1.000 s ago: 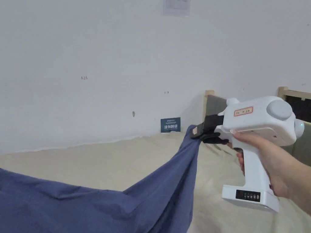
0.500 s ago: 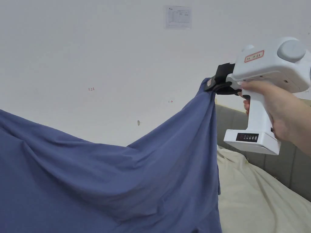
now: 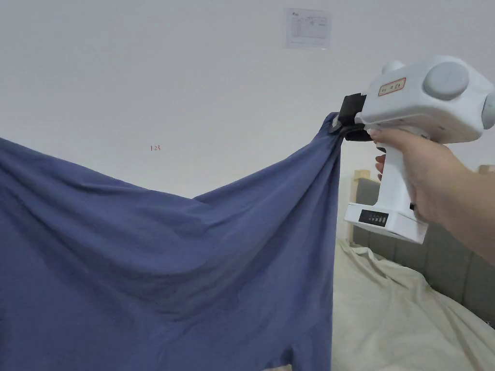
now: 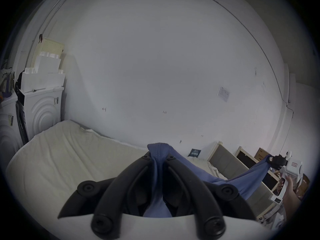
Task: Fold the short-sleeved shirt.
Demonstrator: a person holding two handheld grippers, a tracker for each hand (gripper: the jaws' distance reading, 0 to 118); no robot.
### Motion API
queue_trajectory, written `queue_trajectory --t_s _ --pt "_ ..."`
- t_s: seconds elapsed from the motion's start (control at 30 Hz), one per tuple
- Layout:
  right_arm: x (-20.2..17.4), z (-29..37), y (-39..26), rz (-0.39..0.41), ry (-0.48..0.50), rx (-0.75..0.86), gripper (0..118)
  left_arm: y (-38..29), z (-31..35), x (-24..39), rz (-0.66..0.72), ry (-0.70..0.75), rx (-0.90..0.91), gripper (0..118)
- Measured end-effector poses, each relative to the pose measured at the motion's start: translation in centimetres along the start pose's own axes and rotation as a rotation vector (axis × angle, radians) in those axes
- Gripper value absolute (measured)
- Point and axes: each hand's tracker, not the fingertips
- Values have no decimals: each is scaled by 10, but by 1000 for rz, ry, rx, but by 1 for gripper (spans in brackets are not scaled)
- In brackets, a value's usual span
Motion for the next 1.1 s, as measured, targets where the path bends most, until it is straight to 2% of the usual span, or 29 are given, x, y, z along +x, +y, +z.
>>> queue_trajectory --t_s 0.13,0.2,0.27,0.4,0.5,0.57,0.67,0.73,0.83,1.0,1.1 --pt "3 -23 -18 34 -96 48 2 -16 -14 -8 2 29 64 9" --pt "11 -31 -30 28 -87 34 2 -28 -20 -16 29 16 59 9" --pt "22 -39 -49 15 -59 -19 2 -47 -29 -22 11 53 -16 9" --pt "45 -41 -102 31 -101 -123 2 -104 -36 -40 6 32 -185 9" --pt "66 -29 -155 56 -105 -232 2 -161 -18 -50 -1 27 -277 9" --pt "81 -13 -187 23 -115 -291 2 -199 7 -53 -37 44 -270 9" --pt "98 27 -219 -46 -35 -313 2 -234 51 -57 -28 -11 -250 9" --pt "98 61 -229 -24 -41 -305 2 -249 81 -57 -52 -44 -246 9" --pt "99 106 -235 85 -38 -259 2 -254 118 -57 -120 -68 -243 10" --pt "94 166 -246 74 -2 -243 2 -250 159 -57 -157 -97 -275 10" --pt "101 176 -263 90 -22 -278 2 -257 164 -63 -144 -66 -299 10"
